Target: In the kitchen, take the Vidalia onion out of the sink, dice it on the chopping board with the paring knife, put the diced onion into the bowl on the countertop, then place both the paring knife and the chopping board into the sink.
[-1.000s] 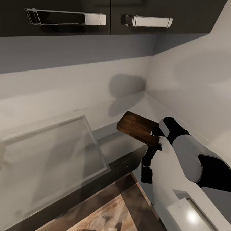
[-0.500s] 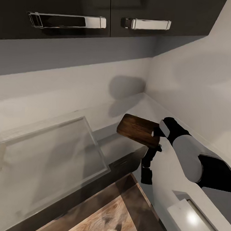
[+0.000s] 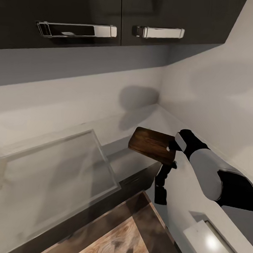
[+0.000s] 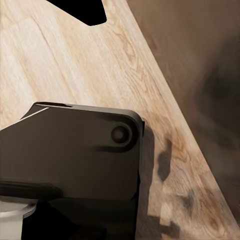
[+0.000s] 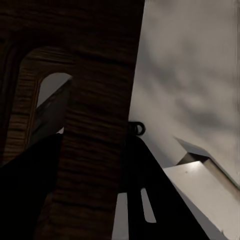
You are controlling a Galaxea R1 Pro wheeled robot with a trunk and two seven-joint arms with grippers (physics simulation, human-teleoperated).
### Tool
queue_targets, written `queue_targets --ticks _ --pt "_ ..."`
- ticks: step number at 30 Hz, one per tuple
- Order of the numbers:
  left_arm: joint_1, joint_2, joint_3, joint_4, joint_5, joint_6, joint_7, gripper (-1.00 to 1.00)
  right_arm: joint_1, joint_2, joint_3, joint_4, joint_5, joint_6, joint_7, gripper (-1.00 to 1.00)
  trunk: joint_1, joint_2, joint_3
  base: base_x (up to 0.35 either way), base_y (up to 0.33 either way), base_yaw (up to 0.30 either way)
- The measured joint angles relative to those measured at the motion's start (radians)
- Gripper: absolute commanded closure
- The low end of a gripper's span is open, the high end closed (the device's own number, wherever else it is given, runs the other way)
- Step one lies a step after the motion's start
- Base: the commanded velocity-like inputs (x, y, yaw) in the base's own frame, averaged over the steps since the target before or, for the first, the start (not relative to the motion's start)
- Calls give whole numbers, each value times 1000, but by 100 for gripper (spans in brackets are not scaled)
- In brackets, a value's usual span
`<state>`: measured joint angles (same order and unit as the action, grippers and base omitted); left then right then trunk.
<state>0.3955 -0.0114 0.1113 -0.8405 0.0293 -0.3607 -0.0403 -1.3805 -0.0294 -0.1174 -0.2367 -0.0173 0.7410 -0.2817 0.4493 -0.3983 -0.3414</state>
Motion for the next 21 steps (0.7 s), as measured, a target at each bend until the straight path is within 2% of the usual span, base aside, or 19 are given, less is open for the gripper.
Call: queue_targets --ticks 3,4,5,9,15,21 --pt "0 0 0 1 0 1 0 -100 2 0 -2 0 -3 -3 1 100 0 0 5 0 0 -53" --pt "0 0 1 4 1 1 4 -100 50 1 -24 -26 -18 -74 6 100 0 0 6 0 0 -36" --pt "0 0 1 4 1 1 4 -100 57 3 -25 -29 -24 -79 6 100 0 -1 8 0 0 -28" --pt "0 -1 1 7 2 1 5 -100 62 9 -18 -35 -10 -82 5 100 0 0 14 0 0 -10" --pt "0 0 1 18 2 0 6 -100 62 11 -24 -5 -15 -83 6 100 0 0 24 0 0 -1" --pt "0 0 1 22 2 0 6 -100 63 11 -6 -2 -12 -81 5 100 0 0 34 0 0 0"
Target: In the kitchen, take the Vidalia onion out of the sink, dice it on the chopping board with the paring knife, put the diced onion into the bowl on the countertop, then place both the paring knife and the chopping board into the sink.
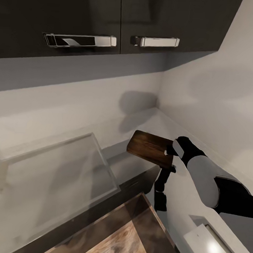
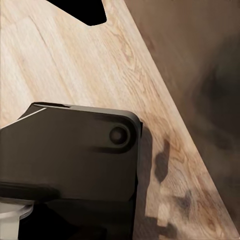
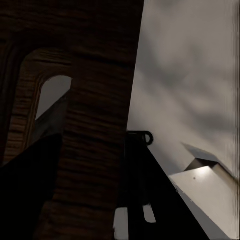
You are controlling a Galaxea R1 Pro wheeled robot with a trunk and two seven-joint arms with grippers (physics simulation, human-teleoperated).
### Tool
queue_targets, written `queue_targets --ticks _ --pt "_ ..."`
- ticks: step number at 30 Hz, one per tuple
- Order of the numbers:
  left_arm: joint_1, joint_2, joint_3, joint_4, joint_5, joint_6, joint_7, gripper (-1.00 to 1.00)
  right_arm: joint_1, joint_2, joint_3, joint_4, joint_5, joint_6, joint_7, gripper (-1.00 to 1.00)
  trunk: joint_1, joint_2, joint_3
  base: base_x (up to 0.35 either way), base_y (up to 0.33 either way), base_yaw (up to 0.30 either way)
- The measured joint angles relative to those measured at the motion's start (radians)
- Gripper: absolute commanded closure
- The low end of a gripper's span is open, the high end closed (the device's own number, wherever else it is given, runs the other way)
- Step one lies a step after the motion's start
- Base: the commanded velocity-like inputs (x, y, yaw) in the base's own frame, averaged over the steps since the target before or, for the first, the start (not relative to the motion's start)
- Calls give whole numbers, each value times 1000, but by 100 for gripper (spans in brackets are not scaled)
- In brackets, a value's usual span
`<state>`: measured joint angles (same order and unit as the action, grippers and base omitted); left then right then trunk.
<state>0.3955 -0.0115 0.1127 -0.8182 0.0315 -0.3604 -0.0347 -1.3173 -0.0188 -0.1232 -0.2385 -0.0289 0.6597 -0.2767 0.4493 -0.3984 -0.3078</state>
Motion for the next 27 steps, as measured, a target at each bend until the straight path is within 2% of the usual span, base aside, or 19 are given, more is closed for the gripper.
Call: queue_targets --ticks 27 --pt "0 -1 0 11 1 0 0 -100 0 1 6 0 5 2 1 100 0 0 43 0 0 0"
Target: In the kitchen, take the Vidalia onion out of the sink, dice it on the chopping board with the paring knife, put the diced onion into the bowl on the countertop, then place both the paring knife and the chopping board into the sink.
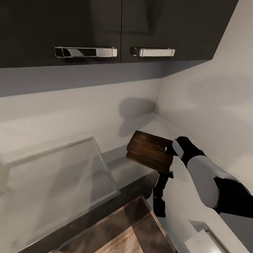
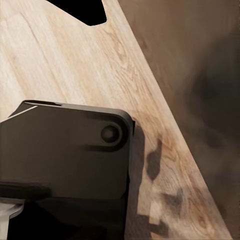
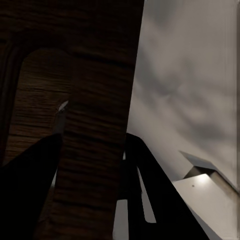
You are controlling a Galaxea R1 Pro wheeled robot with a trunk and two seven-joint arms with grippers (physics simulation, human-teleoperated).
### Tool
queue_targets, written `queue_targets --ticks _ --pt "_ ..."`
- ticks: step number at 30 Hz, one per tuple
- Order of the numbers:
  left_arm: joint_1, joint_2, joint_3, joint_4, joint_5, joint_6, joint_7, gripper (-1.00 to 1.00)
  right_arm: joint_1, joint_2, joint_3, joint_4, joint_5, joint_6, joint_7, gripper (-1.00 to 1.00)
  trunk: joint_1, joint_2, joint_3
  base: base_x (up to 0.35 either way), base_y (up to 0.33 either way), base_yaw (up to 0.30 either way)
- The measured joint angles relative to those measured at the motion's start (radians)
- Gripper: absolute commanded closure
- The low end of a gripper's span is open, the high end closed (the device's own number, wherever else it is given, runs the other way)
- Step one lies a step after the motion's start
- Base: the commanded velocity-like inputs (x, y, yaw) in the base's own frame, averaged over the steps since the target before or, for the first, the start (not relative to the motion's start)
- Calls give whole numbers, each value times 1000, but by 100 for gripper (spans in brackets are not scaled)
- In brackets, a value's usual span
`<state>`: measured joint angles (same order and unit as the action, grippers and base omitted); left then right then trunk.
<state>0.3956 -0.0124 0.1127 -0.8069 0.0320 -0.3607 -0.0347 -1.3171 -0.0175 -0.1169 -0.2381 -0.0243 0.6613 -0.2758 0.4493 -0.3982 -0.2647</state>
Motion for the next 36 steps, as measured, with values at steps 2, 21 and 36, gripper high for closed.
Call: queue_targets --ticks 2,21,36 --pt "0 0 0 2 0 0 0 -100 0 0 0 0 0 0 0 100 0 0 3 0 0 0" --pt "0 -1 0 10 0 1 0 -100 0 -1 0 0 0 0 0 100 0 0 34 0 0 0" --pt "0 -1 0 19 -1 0 0 -100 1 0 1 0 0 0 0 100 0 0 58 -144 88 34"
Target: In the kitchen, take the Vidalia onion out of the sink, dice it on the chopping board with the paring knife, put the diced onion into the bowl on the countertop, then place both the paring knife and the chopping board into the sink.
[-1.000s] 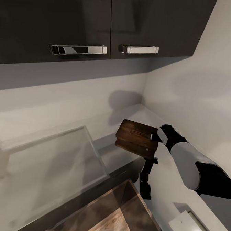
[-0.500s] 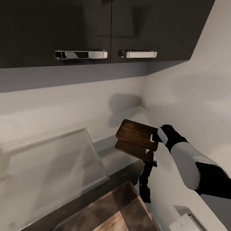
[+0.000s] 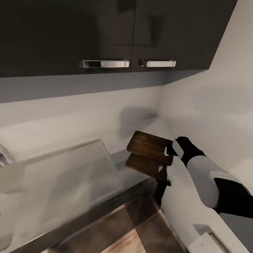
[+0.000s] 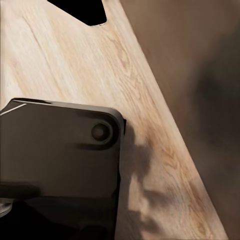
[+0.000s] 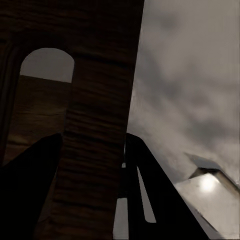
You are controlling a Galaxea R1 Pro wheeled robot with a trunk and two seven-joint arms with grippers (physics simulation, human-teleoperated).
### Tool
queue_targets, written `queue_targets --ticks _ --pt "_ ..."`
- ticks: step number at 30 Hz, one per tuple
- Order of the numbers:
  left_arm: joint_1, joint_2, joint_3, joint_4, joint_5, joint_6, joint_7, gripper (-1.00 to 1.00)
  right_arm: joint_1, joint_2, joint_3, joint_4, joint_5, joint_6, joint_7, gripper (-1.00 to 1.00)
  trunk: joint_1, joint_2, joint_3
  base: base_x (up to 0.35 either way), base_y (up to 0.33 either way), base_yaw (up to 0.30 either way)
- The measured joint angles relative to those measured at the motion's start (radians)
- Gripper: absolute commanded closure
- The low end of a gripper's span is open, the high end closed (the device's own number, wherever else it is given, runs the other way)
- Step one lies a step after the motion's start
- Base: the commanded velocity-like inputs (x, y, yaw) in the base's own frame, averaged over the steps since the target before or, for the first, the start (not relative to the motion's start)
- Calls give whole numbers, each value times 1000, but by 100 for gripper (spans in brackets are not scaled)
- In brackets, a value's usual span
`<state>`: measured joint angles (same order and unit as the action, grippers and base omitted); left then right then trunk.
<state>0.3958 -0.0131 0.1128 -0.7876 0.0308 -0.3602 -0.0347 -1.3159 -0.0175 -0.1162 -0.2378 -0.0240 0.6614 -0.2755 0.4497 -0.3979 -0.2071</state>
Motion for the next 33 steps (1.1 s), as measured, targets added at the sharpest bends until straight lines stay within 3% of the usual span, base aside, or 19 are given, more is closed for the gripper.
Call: queue_targets --ticks 33 --pt "0 0 0 18 0 0 0 -100 1 12 1 2 0 -29 1 100 0 0 44 -224 205 189"
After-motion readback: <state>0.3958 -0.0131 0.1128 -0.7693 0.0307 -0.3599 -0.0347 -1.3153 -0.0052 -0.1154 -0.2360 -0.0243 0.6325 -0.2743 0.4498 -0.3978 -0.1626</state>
